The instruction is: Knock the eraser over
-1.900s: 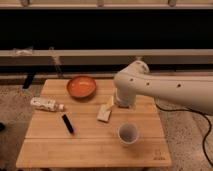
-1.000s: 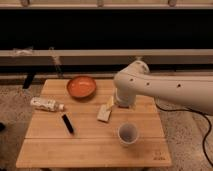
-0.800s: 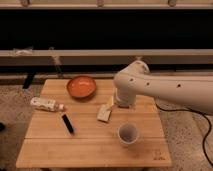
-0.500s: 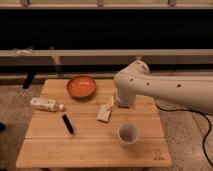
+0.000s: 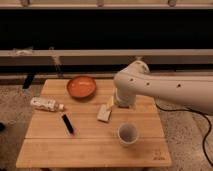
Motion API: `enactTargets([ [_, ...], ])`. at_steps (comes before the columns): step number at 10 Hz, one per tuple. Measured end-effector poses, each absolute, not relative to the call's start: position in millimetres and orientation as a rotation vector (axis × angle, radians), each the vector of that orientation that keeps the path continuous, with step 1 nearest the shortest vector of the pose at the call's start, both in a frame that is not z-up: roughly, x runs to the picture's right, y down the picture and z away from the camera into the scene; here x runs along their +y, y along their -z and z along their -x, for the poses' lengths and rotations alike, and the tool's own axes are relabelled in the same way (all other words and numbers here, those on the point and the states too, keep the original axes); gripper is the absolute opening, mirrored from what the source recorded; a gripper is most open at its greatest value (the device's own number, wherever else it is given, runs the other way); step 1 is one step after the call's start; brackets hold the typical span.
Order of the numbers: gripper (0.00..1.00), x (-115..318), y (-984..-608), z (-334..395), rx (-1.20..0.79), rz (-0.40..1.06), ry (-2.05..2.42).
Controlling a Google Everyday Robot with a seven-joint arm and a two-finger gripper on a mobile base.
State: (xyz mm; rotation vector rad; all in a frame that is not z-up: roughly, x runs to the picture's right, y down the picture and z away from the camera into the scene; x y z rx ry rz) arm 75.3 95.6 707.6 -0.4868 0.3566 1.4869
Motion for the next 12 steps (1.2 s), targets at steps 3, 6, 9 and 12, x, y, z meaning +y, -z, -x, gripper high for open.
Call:
enactTargets([
  [3, 0.8, 96, -708, -75, 0.357, 0.487, -1.487],
  [6, 0.8, 95, -711, -71, 0.364, 0.489, -1.461],
  [9, 0.8, 94, -722, -24, 0.345, 0.515, -1.361],
  [12, 0.8, 96, -724, 63, 0.3, 0.578, -1.233],
])
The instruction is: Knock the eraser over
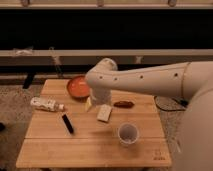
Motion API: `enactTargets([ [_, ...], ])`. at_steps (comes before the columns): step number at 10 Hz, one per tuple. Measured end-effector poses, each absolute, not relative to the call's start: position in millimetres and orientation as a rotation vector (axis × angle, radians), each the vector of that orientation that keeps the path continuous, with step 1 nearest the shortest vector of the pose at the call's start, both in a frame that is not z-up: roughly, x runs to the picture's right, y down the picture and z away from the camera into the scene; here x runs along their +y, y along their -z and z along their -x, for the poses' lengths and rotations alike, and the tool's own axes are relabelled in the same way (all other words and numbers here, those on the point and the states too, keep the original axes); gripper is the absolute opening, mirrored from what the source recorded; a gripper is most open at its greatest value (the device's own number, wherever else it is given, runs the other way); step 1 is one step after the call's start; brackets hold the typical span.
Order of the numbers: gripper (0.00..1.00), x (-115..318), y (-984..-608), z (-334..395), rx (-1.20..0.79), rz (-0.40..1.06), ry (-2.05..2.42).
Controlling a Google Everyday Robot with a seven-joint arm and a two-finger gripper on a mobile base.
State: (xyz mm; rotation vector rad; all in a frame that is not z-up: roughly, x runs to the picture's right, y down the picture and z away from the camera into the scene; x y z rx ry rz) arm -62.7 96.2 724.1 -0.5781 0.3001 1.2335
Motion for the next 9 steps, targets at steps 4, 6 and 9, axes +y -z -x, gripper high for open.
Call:
enactTargets([
  [4, 0.8, 133, -694, 156, 0.238, 0.675, -1.045],
  [6, 0.8, 153, -691, 181, 0.229, 0.699, -0.957],
  [9, 0.8, 173, -715, 199, 0.247, 0.671, -0.886],
])
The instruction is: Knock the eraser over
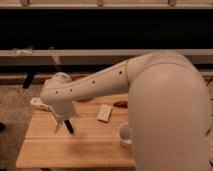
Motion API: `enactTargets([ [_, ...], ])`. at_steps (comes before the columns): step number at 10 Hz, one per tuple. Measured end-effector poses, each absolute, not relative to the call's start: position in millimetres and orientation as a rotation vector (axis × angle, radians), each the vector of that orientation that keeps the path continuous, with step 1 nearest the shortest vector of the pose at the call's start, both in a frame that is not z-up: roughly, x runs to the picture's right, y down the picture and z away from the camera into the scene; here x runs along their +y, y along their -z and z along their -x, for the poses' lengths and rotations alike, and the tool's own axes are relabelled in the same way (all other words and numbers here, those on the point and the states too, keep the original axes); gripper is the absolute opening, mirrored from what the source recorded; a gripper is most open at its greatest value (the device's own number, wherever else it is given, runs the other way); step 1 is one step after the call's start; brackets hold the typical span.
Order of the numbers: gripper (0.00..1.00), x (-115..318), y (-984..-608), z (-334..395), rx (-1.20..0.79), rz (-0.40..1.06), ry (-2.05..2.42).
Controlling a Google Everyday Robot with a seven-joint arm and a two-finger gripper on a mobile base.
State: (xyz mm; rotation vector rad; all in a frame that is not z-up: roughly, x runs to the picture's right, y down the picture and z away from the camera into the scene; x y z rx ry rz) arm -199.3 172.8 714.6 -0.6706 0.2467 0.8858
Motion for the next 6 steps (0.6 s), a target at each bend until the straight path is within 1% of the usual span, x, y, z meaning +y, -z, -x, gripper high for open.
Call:
enactTargets([
  [4, 0.8, 166, -751, 210, 0.282, 0.581, -0.85],
  [6, 0.8, 149, -774, 196, 0.316, 0.531, -0.852],
])
